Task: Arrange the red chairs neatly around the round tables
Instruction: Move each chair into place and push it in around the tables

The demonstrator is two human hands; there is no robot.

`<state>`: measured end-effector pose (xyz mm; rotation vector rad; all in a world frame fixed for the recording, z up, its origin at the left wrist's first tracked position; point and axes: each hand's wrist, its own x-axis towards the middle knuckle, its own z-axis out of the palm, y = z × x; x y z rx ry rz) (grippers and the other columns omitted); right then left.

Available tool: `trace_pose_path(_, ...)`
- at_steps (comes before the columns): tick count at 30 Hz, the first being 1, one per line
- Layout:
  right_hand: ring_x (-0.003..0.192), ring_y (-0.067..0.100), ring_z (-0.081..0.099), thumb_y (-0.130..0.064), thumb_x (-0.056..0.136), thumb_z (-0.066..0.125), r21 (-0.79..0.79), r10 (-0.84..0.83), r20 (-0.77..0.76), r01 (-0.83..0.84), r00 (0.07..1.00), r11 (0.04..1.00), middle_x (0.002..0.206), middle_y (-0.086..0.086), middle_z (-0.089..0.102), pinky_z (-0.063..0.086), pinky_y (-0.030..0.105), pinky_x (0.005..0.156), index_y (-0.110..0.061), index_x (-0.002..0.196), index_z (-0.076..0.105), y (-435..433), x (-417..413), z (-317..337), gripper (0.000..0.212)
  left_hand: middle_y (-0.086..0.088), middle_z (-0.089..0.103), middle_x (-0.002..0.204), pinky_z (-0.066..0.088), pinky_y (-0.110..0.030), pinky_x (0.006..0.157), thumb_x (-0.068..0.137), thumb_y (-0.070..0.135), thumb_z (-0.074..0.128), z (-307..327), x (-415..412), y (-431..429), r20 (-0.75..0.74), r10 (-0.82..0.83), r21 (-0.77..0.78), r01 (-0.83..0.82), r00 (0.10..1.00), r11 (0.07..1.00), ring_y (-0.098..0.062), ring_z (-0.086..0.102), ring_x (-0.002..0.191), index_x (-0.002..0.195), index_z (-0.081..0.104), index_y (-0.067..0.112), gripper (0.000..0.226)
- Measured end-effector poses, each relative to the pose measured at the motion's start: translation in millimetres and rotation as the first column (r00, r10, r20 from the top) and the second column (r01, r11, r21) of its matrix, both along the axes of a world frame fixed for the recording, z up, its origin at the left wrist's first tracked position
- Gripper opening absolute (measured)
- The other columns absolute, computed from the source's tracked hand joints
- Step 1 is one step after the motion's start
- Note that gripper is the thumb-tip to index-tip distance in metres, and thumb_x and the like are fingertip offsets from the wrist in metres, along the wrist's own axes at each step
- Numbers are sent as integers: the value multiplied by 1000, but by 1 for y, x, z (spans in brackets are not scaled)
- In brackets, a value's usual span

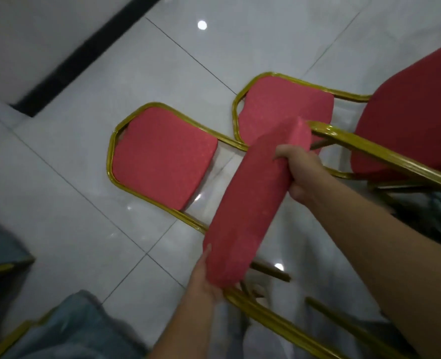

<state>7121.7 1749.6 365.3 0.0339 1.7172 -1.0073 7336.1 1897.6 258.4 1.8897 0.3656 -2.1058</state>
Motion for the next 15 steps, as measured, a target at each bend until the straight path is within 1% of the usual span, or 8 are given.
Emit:
trace_pose_path(1, 72, 25, 68, 0, 68, 67, -25, 5, 8, -5, 1000, 1000, 101, 16, 69, 57, 35, 59, 1, 124, 59, -15, 21, 7, 57, -14, 67, 121, 53, -53, 96, 99, 41, 54, 9, 21, -19, 27, -5, -2, 5, 1000, 1000, -35, 66, 107, 130, 62, 12, 44)
trace_pose_path(2, 77, 27, 70, -1, 65, 69, -49, 14, 21, -13, 1000, 999, 109, 17, 68, 57, 36, 59, 1, 129, 55, -28, 39, 16, 66, -12, 72, 104, 59, -51, 83, 97, 40, 57, 18, 41, -35, 30, 5, -9, -5, 1000, 1000, -33, 71, 91, 117, 69, 13, 36)
trace_pose_path(3, 81, 29, 71, -2, 62, 69, -79, 24, 46, -20, 999, 997, 116, 19, 67, 58, 38, 60, 1, 132, 51, -41, 54, 26, 72, -9, 74, 83, 61, -44, 62, 95, 39, 61, 26, 59, -54, 38, 35, -12, -35, 999, 999, -28, 72, 69, 101, 72, 14, 28)
trace_pose_path(4, 82, 30, 71, -2, 61, 69, -115, 37, 78, -28, 996, 993, 120, 20, 65, 58, 40, 61, 1, 134, 49, -54, 67, 37, 76, -6, 71, 67, 57, -35, 46, 93, 39, 65, 38, 77, -70, 61, 73, -19, -72, 995, 997, -24, 68, 51, 90, 72, 16, 24)
trace_pose_path(5, 82, 30, 71, -2, 61, 69, -157, 52, 112, -34, 992, 987, 120, 20, 64, 59, 42, 63, 2, 136, 47, -66, 78, 48, 77, -4, 69, 61, 53, -30, 40, 92, 40, 67, 50, 94, -87, 73, 103, -34, -101, 992, 994, -22, 65, 44, 88, 71, 17, 24)
trace_pose_path(9, 91, 30, 71, -1, 68, 66, -288, 105, 245, -31, 964, 957, 109, 15, 69, 60, 49, 79, 2, 131, 53, -92, 107, 83, 65, -2, 75, 81, 56, -33, 45, 92, 41, 67, 104, 151, -140, 166, 217, -161, -190, 962, 968, -24, 73, 60, 114, 69, 23, 28)
trace_pose_path(12, 103, 32, 69, -3, 71, 66, -344, 128, 302, -17, 945, 939, 106, 14, 70, 56, 52, 92, 1, 119, 64, -85, 106, 87, 47, -4, 77, 83, 57, -34, 51, 93, 34, 65, 136, 162, -143, 156, 315, -272, -266, 936, 925, -24, 75, 66, 109, 67, 21, 21)
trace_pose_path(15, 92, 28, 67, -4, 80, 58, -370, 144, 345, -7, 927, 929, 95, 11, 68, 54, 49, 96, -6, 99, 66, -55, 94, 86, 21, -5, 78, 82, 57, -36, 59, 94, 31, 64, 150, 151, -118, 150, 360, -324, -298, 921, 898, -27, 75, 77, 107, 65, 20, 17)
